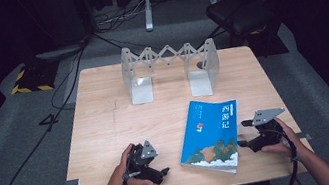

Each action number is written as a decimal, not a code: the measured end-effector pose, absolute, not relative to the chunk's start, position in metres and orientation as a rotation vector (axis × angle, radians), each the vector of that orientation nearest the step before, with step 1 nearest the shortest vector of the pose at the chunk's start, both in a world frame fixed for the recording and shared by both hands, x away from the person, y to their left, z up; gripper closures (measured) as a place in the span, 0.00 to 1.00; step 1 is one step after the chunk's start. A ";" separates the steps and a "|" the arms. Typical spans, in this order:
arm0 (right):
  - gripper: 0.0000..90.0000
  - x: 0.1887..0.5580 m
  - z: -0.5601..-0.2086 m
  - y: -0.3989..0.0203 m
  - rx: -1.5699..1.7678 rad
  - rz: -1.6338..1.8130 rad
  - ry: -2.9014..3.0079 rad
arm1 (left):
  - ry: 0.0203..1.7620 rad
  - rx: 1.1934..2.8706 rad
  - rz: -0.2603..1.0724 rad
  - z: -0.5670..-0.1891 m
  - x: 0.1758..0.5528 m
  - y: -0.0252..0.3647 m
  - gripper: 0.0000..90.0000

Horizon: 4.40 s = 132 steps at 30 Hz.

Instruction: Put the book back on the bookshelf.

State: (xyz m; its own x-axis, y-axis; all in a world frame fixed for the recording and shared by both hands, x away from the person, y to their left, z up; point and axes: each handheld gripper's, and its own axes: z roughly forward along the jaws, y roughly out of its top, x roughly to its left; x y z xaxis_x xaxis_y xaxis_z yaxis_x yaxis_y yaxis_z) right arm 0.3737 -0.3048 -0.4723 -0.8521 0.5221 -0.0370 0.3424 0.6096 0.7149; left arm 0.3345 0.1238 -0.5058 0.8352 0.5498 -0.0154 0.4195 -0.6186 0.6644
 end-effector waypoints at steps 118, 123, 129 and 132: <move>0.76 0.379 -0.447 -0.250 0.228 1.027 2.436 | 0.506 2.247 0.506 -0.463 0.378 0.078 0.61; 0.75 0.380 -0.448 -0.252 0.241 1.008 2.454 | 0.469 2.242 0.450 -0.457 0.370 0.079 0.57; 0.75 0.380 -0.448 -0.251 0.227 0.986 2.466 | 0.423 2.176 0.422 -0.441 0.342 0.071 0.50; 0.74 0.379 -0.449 -0.249 0.223 0.967 2.469 | 0.420 2.220 0.487 -0.440 0.336 0.056 0.54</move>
